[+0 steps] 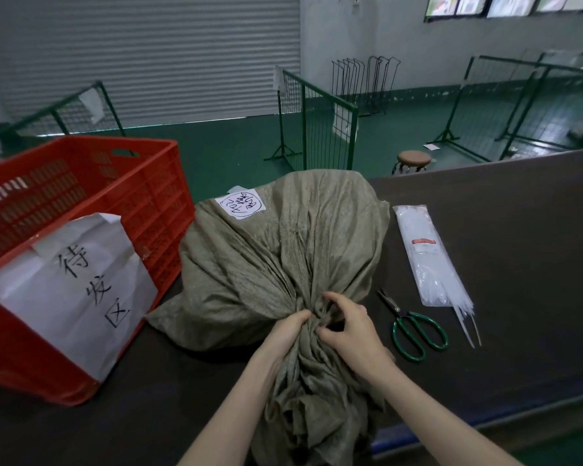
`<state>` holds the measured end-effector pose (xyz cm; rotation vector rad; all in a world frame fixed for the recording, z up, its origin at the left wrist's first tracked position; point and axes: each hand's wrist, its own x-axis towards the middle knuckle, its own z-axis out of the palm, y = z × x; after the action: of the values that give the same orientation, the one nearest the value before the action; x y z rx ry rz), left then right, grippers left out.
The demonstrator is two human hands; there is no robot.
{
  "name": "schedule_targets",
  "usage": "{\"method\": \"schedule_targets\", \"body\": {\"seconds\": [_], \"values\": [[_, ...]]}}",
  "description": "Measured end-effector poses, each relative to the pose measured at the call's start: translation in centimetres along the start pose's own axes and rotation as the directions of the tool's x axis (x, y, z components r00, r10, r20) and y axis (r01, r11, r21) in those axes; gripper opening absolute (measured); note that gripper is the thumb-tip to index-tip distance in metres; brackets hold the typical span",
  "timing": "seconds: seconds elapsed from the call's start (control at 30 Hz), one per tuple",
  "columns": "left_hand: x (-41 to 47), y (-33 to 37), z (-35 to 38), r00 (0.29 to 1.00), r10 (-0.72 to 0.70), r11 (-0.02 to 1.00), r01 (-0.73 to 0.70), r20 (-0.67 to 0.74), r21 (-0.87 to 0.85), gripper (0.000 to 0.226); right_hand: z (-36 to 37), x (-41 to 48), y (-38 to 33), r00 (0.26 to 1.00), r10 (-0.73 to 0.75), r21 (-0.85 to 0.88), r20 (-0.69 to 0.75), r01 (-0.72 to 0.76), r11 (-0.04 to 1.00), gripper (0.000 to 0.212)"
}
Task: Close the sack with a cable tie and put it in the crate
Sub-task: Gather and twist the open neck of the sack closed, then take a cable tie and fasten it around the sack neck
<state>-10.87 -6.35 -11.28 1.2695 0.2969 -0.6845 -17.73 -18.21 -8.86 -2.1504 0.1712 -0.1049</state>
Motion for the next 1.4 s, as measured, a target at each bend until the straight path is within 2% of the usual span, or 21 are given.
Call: {"method": "schedule_targets", "body": {"seconds": [0.13,0.17,0.23,0.3,0.33,0.43,0.53,0.7,0.8,0.9,1.0,1.07,1.17,1.23,1.33,1.4], "values": [[-0.7,0.0,-0.1,0.966,-0.105,0.963,0.159,0.238,-0.22,0.035,-0.4,0.4,0.7,0.985,0.061,0.215,0.164,-0.096,0.972,0.093],[-0.6,-0.1,-0.3,0.959,-0.092,0.957,0.159,0.269,-0.241,0.036,-0.5,0.5,0.8,0.98,0.061,0.232,0.191,-0.105,0.967,0.096],[-0.5,-0.3,-0.5,0.952,-0.073,0.98,0.123,0.297,-0.154,0.035,-0.5,0.6,1.0,0.977,0.057,0.22,0.207,-0.103,0.97,0.099],[-0.4,-0.4,-0.8,0.959,-0.096,0.995,0.092,0.267,0.024,0.016,-0.2,0.7,1.2,0.974,0.038,0.221,0.224,-0.088,0.971,0.098],[-0.3,-0.5,-0.9,0.969,-0.109,0.993,0.098,0.222,0.058,0.008,0.0,0.7,1.3,0.975,0.022,0.23,0.223,-0.074,0.97,0.097],[-0.1,-0.6,-0.7,0.984,-0.122,0.992,0.116,0.128,0.048,0.009,0.2,0.8,1.9,0.982,0.004,0.286,0.189,-0.059,0.956,0.092],[-0.6,-0.9,0.0,0.995,-0.082,0.996,0.081,0.057,0.023,0.014,-0.1,0.7,2.2,0.99,-0.021,0.319,0.137,-0.024,0.947,0.081],[-0.6,-1.3,0.2,0.995,0.08,0.996,-0.082,-0.055,-0.035,0.019,-0.7,0.7,3.0,0.997,-0.057,0.317,-0.047,0.069,0.946,0.052],[-1.1,-1.4,0.6,0.997,0.054,0.993,-0.06,-0.06,-0.101,0.015,-1.1,1.2,3.5,0.986,-0.018,0.329,-0.167,0.073,0.941,0.035],[-1.0,-1.6,0.6,1.0,0.001,0.978,0.003,0.02,-0.207,0.01,-1.7,1.9,3.9,0.966,-0.001,0.319,-0.26,0.087,0.944,0.031],[-0.4,-2.1,0.5,0.999,0.024,0.97,-0.035,-0.049,-0.242,0.008,-2.7,2.5,4.5,0.948,0.016,0.326,-0.318,0.093,0.941,0.034],[0.0,-2.5,0.5,0.986,0.069,0.976,-0.098,-0.151,-0.195,0.007,-3.5,3.1,5.4,0.938,0.044,0.328,-0.344,0.076,0.942,0.033],[0.7,-3.1,0.6,0.958,0.166,0.979,-0.189,-0.233,-0.081,0.032,-4.7,4.2,7.7,0.913,0.13,0.357,-0.386,0.018,0.934,0.033],[0.8,-3.2,0.8,0.946,0.196,0.975,-0.217,-0.258,-0.055,0.04,-5.5,4.8,9.1,0.883,0.202,0.363,-0.423,-0.039,0.931,0.031],[0.6,-3.0,1.3,0.935,0.214,0.97,-0.238,-0.283,-0.053,0.04,-7.2,5.3,11.5,0.814,0.249,0.24,-0.524,-0.139,0.961,0.016],[0.6,-3.0,1.4,0.93,0.23,0.966,-0.254,-0.287,-0.05,0.04,-8.7,5.3,13.3,0.766,0.265,0.139,-0.586,-0.227,0.964,0.013]]}}
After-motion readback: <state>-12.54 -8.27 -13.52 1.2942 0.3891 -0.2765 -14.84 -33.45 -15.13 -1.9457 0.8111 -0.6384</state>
